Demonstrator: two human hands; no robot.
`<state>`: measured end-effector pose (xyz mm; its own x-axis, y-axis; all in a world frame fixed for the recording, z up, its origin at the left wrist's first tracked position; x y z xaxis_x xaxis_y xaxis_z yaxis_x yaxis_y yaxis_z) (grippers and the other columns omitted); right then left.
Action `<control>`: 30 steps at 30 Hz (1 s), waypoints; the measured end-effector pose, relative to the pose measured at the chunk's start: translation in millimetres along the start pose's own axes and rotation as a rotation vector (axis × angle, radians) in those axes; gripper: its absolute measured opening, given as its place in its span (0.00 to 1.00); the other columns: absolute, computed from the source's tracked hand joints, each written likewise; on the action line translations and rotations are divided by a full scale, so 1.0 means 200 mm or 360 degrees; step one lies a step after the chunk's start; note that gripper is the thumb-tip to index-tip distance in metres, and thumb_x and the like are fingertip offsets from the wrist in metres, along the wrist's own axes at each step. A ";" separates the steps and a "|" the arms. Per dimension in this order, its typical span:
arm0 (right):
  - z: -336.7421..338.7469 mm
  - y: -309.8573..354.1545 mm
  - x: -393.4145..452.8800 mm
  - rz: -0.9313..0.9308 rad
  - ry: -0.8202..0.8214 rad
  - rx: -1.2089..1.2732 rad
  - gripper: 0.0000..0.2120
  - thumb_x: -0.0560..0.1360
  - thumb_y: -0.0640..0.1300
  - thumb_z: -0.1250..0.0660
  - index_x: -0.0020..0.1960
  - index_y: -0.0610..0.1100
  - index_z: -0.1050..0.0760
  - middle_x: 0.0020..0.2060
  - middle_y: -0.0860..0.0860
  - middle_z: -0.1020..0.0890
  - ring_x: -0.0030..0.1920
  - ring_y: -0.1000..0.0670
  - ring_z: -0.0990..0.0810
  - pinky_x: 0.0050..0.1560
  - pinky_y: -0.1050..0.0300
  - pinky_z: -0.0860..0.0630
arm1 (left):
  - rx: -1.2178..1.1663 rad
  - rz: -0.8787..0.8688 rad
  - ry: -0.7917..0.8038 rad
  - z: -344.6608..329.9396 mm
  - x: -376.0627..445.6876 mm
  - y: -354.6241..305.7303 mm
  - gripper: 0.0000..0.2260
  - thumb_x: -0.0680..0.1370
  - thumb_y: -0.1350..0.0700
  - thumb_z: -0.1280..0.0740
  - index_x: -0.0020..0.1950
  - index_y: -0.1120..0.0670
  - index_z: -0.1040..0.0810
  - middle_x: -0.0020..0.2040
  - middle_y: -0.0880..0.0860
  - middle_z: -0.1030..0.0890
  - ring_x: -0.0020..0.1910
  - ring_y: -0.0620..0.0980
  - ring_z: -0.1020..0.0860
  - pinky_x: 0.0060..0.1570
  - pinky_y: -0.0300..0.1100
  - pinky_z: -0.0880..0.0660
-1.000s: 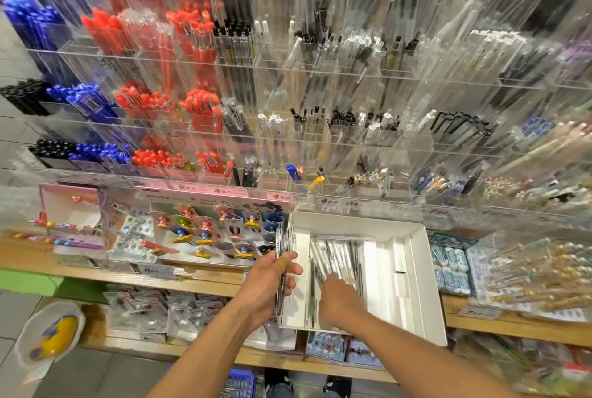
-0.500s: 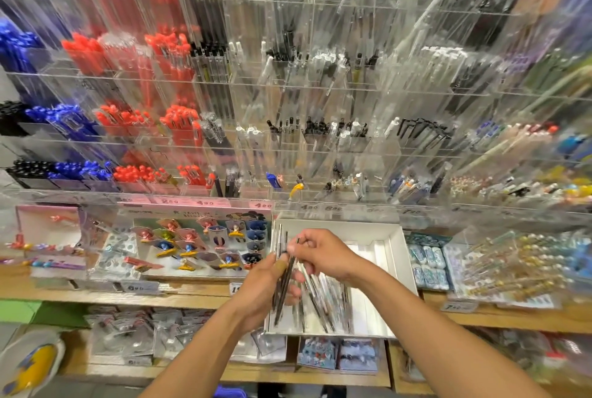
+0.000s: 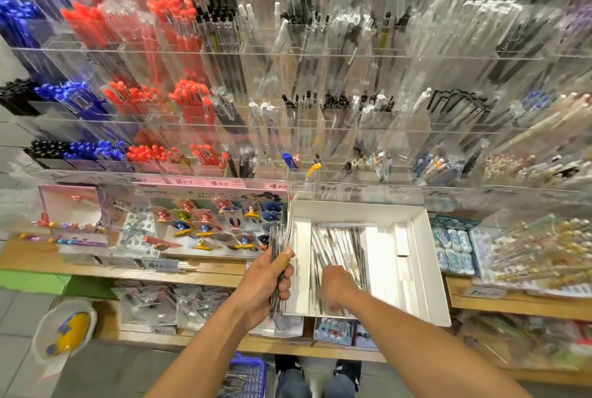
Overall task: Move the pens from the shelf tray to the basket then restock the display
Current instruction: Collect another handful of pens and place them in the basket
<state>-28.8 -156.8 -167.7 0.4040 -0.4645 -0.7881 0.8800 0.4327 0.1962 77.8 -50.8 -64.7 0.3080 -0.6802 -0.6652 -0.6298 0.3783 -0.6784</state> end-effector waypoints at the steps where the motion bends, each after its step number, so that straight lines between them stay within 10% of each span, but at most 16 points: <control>1: -0.01 0.01 0.01 -0.0011 -0.0034 -0.0004 0.08 0.71 0.31 0.36 0.36 0.41 0.31 0.34 0.50 0.25 0.31 0.53 0.25 0.25 0.63 0.33 | 0.0000 0.0000 -0.0015 0.00 0.00 0.00 0.12 0.80 0.48 0.33 0.55 0.56 0.29 0.33 0.49 0.27 0.27 0.45 0.33 0.27 0.38 0.34; 17: 0.02 0.04 -0.08 -0.0040 -0.0019 -0.0233 0.09 0.73 0.34 0.35 0.53 0.41 0.24 0.43 0.48 0.22 0.39 0.49 0.23 0.36 0.58 0.26 | 0.0173 -0.0078 -0.0085 -0.01 -0.02 -0.03 0.06 0.80 0.55 0.33 0.50 0.56 0.28 0.32 0.49 0.28 0.27 0.46 0.33 0.28 0.39 0.34; 23: 0.39 0.04 -0.36 0.0361 -0.0217 -0.0135 0.09 0.80 0.45 0.38 0.45 0.41 0.25 0.37 0.49 0.23 0.33 0.51 0.26 0.30 0.59 0.32 | 0.0349 -0.0178 -0.0018 -0.07 -0.02 -0.08 0.11 0.76 0.57 0.26 0.52 0.58 0.26 0.29 0.48 0.27 0.26 0.46 0.37 0.25 0.39 0.38; 30: 0.71 0.17 -0.64 0.0888 -0.0196 0.0380 0.11 0.77 0.53 0.32 0.37 0.52 0.24 0.31 0.54 0.21 0.30 0.57 0.24 0.34 0.58 0.28 | 0.0826 -0.0321 0.0193 -0.25 -0.05 -0.17 0.13 0.69 0.54 0.21 0.50 0.51 0.20 0.37 0.43 0.16 0.32 0.36 0.21 0.30 0.28 0.28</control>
<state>-15.2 -191.7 22.7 0.8327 -0.3102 -0.4587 0.5537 0.4580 0.6954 60.2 -87.7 -20.0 0.2823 -0.8267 -0.4867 -0.1244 0.4715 -0.8730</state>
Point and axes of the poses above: each hand's wrist, its own x-axis towards the middle knuckle, its own z-axis out of the back of the hand, y = z × x, the point moved 8 cm from there along x, towards the middle knuckle
